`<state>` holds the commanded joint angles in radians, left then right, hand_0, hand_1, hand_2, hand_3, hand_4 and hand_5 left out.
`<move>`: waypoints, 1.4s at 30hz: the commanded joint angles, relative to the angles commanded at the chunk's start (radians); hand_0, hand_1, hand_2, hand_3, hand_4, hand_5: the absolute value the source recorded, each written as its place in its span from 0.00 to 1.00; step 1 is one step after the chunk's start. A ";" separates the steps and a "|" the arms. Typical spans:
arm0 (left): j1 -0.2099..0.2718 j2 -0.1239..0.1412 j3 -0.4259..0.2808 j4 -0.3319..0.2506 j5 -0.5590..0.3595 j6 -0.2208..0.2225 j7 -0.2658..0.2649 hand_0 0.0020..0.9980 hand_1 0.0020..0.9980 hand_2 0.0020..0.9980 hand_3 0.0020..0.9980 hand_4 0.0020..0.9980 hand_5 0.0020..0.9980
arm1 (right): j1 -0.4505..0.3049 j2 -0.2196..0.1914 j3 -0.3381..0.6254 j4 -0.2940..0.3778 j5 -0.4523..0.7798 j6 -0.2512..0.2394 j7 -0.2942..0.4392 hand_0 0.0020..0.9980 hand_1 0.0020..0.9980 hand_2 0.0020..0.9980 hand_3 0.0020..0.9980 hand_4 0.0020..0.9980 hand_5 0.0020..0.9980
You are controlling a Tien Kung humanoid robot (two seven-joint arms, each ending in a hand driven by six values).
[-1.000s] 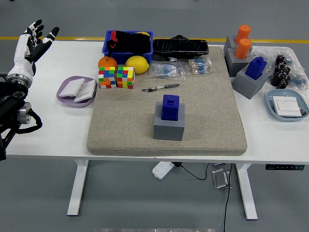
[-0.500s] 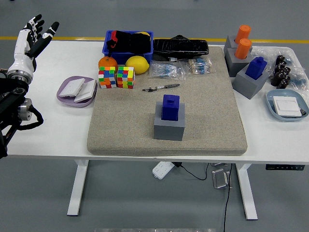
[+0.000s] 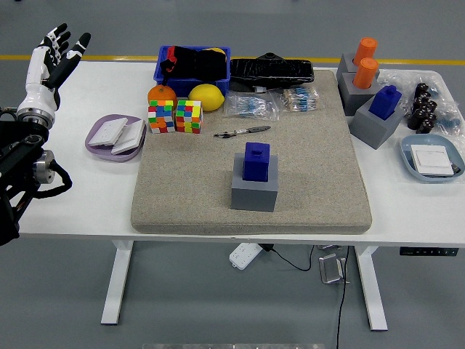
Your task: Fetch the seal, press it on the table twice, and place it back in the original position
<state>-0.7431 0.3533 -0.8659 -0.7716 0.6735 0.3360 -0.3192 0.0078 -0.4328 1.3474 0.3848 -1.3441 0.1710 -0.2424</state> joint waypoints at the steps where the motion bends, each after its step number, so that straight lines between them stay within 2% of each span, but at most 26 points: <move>1: 0.000 -0.001 0.000 0.000 0.000 0.000 0.000 0.96 0.96 0.94 0.93 0.93 0.60 | 0.000 0.000 0.000 0.000 0.000 0.000 0.000 0.90 0.75 0.76 0.77 0.88 0.55; 42: 0.008 -0.001 0.025 -0.010 -0.014 -0.001 -0.007 0.96 0.96 0.94 0.93 0.92 0.60 | -0.009 0.000 -0.002 0.006 -0.003 -0.002 -0.002 0.90 0.75 0.76 0.77 0.87 0.55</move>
<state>-0.7350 0.3519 -0.8413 -0.7815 0.6590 0.3346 -0.3258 -0.0012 -0.4328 1.3459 0.3907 -1.3475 0.1691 -0.2440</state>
